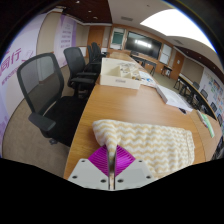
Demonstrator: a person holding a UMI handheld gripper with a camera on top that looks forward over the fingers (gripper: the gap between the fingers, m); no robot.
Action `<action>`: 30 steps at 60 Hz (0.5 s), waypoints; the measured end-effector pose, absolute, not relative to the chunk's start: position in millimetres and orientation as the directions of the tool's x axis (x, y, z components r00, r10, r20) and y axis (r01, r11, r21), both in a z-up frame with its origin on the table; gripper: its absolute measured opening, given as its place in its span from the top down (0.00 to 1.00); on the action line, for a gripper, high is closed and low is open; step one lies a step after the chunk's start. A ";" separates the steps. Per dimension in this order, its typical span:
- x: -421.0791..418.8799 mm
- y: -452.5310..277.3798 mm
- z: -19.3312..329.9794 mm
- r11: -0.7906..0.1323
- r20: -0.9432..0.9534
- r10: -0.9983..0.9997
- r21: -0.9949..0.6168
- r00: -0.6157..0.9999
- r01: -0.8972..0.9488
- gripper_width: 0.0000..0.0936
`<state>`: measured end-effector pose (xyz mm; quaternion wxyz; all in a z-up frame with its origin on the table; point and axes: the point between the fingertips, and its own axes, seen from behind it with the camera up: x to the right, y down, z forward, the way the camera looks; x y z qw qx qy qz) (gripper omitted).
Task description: Fold towel
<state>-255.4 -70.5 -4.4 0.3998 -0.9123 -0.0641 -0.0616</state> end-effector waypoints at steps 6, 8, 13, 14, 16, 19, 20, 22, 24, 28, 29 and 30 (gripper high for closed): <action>-268.6 -74.6 8.2 -0.685 0.102 0.101 -0.714 0.990 0.144 0.96; -278.6 -75.3 18.8 -0.680 0.068 0.122 -0.721 0.990 0.134 0.96; -309.6 -76.6 59.4 -0.651 -0.032 0.187 -0.752 0.982 0.099 0.96; -314.8 -77.6 70.2 -0.645 -0.061 0.197 -0.760 0.978 0.083 0.96; -322.1 -78.6 92.4 -0.633 -0.120 0.211 -0.773 0.970 0.042 0.96; -323.1 -75.5 121.3 -0.612 -0.184 0.219 -0.791 0.958 -0.012 0.96; -319.6 -74.6 129.1 -0.606 -0.196 0.217 -0.795 0.956 -0.025 0.96; -311.3 -69.4 140.2 -0.596 -0.209 0.201 -0.801 0.957 -0.050 0.96; -296.3 -66.4 148.2 -0.589 -0.222 0.180 -0.805 0.958 -0.076 0.96; -257.2 -58.8 148.7 -0.589 -0.244 0.132 -0.799 0.961 -0.122 0.96; -242.9 -56.1 143.0 -0.588 -0.244 0.119 -0.798 0.962 -0.130 0.96; -233.4 -52.7 140.5 -0.592 -0.239 0.103 -0.794 0.965 -0.134 0.96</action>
